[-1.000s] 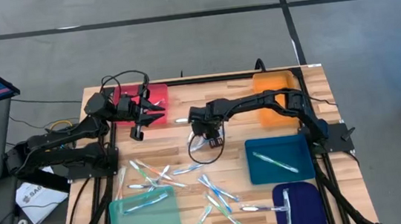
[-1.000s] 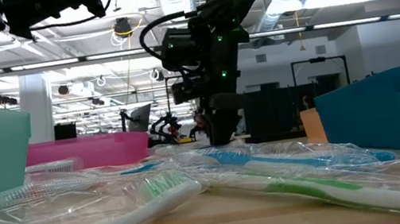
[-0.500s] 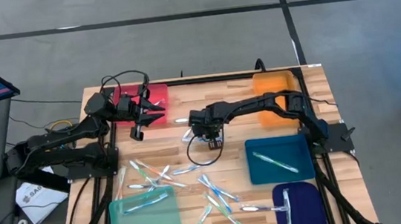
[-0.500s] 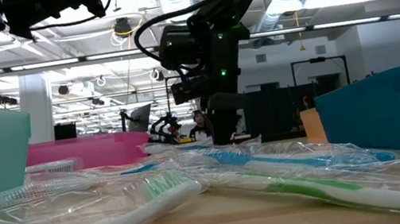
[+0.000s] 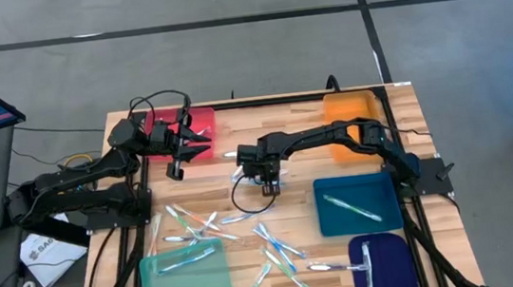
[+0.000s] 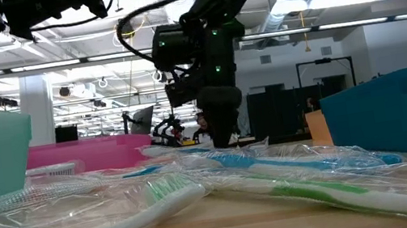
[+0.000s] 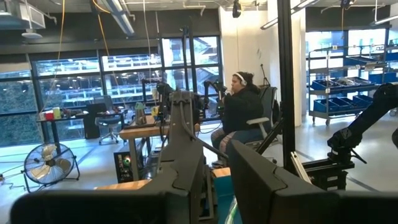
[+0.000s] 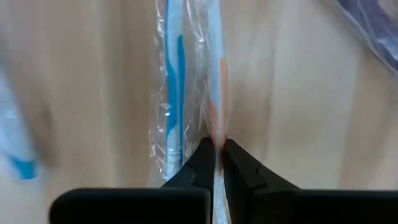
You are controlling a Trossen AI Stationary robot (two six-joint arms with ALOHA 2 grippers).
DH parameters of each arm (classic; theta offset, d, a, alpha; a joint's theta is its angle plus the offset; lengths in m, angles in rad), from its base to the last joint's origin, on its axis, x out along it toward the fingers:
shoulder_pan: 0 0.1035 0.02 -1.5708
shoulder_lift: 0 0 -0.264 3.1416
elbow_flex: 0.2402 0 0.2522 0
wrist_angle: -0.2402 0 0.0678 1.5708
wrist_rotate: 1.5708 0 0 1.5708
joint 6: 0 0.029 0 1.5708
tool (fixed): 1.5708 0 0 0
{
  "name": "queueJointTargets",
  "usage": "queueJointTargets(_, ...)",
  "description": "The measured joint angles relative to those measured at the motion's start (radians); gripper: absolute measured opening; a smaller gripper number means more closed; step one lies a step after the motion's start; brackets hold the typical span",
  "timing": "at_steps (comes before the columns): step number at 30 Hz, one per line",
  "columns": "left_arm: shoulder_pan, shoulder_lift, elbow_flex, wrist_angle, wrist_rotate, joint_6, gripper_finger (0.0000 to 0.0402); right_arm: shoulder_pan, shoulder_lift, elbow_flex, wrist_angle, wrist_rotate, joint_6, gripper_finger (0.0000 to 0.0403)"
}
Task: Pick & Place Toothbrushes
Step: Put the orange toothbrush into the orange bin
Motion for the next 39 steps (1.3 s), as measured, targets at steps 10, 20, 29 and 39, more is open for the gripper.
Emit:
queueJointTargets(10, 0.000, 0.000, 0.000, -0.002, 0.000, 0.000, 0.0072, -0.015, -0.006, 0.021, -0.031, 0.181, 0.149, 0.0004)
queueJointTargets(20, 0.000, 0.000, 0.000, -0.008, 0.000, -0.004, 0.0072, -0.024, -0.094, 0.023, -0.043, 0.187, 0.176, 0.0004)
queueJointTargets(29, 0.000, 0.000, 0.000, -0.010, 0.000, -0.004, 0.0072, -0.040, -0.227, -0.047, -0.052, 0.188, 0.198, 0.0004)
queueJointTargets(39, 0.000, 0.000, 0.000, -0.010, 0.000, -0.019, 0.0072, -0.124, -0.437, -0.300, -0.007, 0.189, 0.325, 0.0004)
